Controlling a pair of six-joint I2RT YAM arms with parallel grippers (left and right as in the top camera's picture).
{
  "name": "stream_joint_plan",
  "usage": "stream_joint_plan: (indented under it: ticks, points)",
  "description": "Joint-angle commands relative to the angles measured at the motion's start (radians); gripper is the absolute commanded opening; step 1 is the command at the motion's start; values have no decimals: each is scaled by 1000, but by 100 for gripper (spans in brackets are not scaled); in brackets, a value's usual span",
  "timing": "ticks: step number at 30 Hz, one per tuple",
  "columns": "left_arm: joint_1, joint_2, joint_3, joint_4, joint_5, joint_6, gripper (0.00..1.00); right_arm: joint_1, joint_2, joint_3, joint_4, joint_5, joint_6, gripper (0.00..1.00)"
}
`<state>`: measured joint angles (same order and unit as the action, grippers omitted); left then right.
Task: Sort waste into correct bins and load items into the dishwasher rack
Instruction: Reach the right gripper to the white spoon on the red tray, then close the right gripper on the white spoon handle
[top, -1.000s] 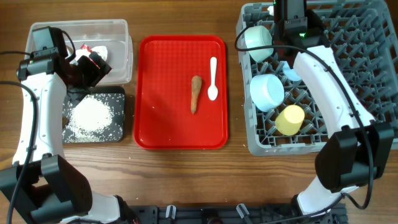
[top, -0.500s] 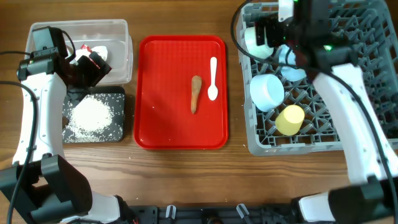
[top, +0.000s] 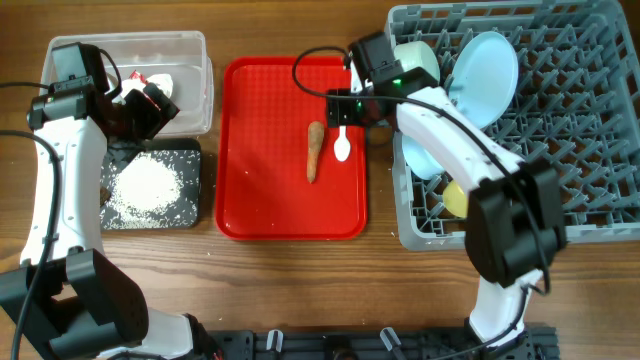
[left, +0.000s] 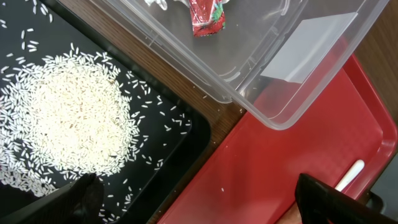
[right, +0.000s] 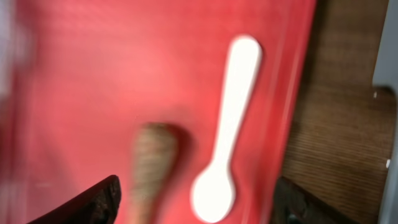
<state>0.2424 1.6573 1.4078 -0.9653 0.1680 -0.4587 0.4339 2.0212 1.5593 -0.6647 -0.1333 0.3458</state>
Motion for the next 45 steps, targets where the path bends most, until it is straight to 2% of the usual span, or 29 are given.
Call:
stream_joint_plan:
  ticks: [1,9,18,20,25,28,30,35,40,43,45]
  points:
    - [2,-17,14,-1,-6,2,100,-4,71,-5,-12,48,-60,74]
    - [2,-17,14,-1,-6,2,100,-3,88,-32,-40,-24,-126,56]
    - [2,-17,14,-1,-6,2,100,-3,89,-128,-10,-61,-127,53]
    - [2,-17,14,-1,-6,2,100,-3,89,-127,3,-63,-135,44]
    - [2,-17,14,-1,-6,2,100,-3,88,-101,-9,-85,-140,45]
    - [2,-17,14,-1,-6,2,100,-3,89,-101,-3,-52,-132,58]
    - [2,-17,14,-1,-6,2,100,-3,91,-101,18,-7,-116,63]
    - [2,-17,14,-1,-6,2,100,-3,134,-101,65,6,-110,63]
    - [2,-17,14,-1,-6,2,100,-3,152,-101,63,7,-110,54]
    - [2,-17,14,-1,-6,2,100,-3,152,-101,61,7,-110,37]
    - [2,-17,14,-1,-6,2,100,-3,152,-101,61,7,-110,31]
